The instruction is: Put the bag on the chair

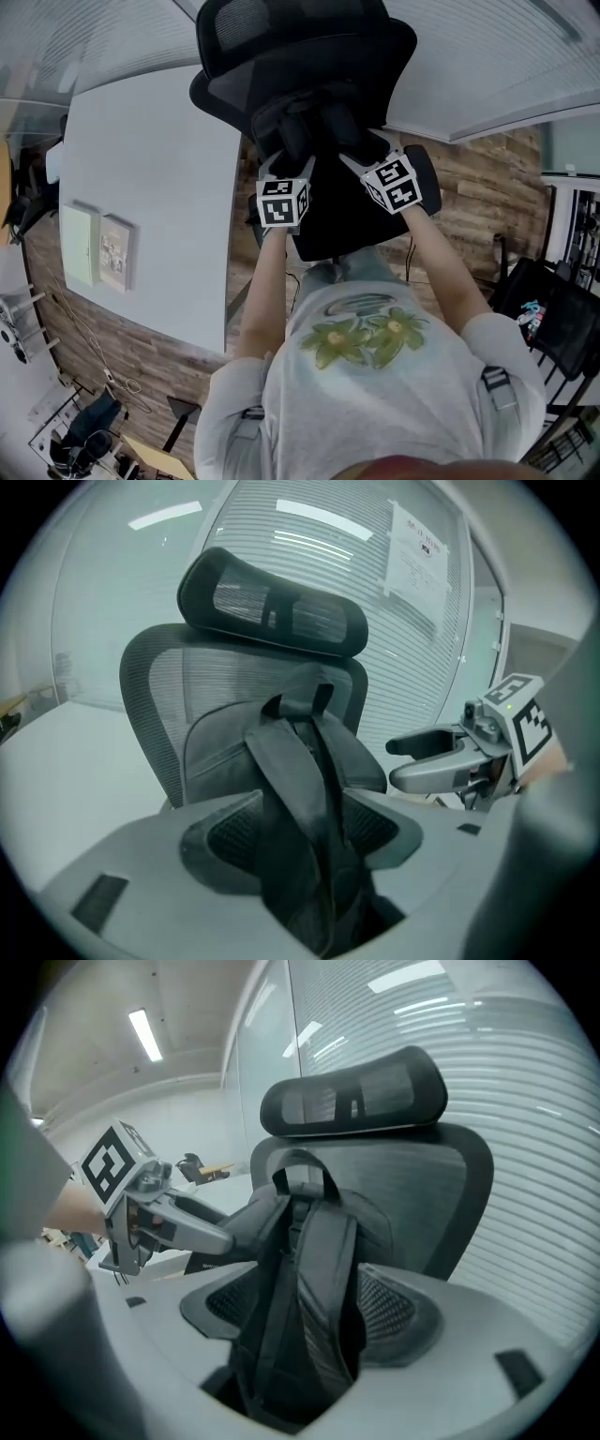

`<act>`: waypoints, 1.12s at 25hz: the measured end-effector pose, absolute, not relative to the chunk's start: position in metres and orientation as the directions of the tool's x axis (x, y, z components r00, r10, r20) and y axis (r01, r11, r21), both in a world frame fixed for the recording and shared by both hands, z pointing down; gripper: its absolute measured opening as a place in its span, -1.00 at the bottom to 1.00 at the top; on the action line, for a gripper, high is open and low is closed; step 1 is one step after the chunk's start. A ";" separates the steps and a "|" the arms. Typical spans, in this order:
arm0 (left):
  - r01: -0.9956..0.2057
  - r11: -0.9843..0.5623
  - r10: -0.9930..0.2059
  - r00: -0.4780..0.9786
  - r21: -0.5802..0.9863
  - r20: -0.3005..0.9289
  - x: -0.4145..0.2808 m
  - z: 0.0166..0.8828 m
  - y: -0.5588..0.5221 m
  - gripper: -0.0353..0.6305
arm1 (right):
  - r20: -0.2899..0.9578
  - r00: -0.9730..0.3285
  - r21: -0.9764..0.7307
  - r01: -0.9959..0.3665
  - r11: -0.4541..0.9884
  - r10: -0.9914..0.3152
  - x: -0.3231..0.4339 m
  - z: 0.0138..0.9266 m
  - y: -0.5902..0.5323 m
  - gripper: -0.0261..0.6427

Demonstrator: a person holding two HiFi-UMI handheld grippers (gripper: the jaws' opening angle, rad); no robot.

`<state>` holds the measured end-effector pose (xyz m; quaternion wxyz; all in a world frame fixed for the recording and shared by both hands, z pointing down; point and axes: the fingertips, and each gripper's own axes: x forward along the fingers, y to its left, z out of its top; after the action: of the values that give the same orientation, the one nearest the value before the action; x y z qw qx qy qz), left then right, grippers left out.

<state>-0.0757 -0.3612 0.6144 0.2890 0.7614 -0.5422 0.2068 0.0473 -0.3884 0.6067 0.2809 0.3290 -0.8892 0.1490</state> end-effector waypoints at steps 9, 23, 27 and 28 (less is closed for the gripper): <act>-0.939 -0.283 -0.797 0.343 0.194 0.497 -0.078 0.538 -0.344 -0.11 | 0.446 -0.664 -0.031 -0.682 0.730 -0.601 0.046 0.524 -0.371 -0.02; -0.928 -0.352 -0.849 0.371 0.121 0.375 -0.055 0.467 -0.278 -0.84 | 0.319 -0.735 -0.106 -0.655 0.748 -0.598 0.022 0.454 -0.290 -0.90; -0.896 -0.414 -0.829 0.443 0.159 0.341 -0.043 0.455 -0.254 -0.85 | 0.288 -0.740 -0.071 -0.650 0.757 -0.608 0.016 0.444 -0.264 -0.90; -0.893 -0.422 -0.825 0.451 0.158 0.340 -0.042 0.454 -0.249 -0.85 | 0.280 -0.740 -0.065 -0.650 0.757 -0.611 0.015 0.442 -0.257 -0.90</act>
<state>-0.0425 -0.2493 0.4537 0.1593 0.8367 -0.5133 0.1055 0.0146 -0.2570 0.4418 0.1216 0.3391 -0.9295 0.0792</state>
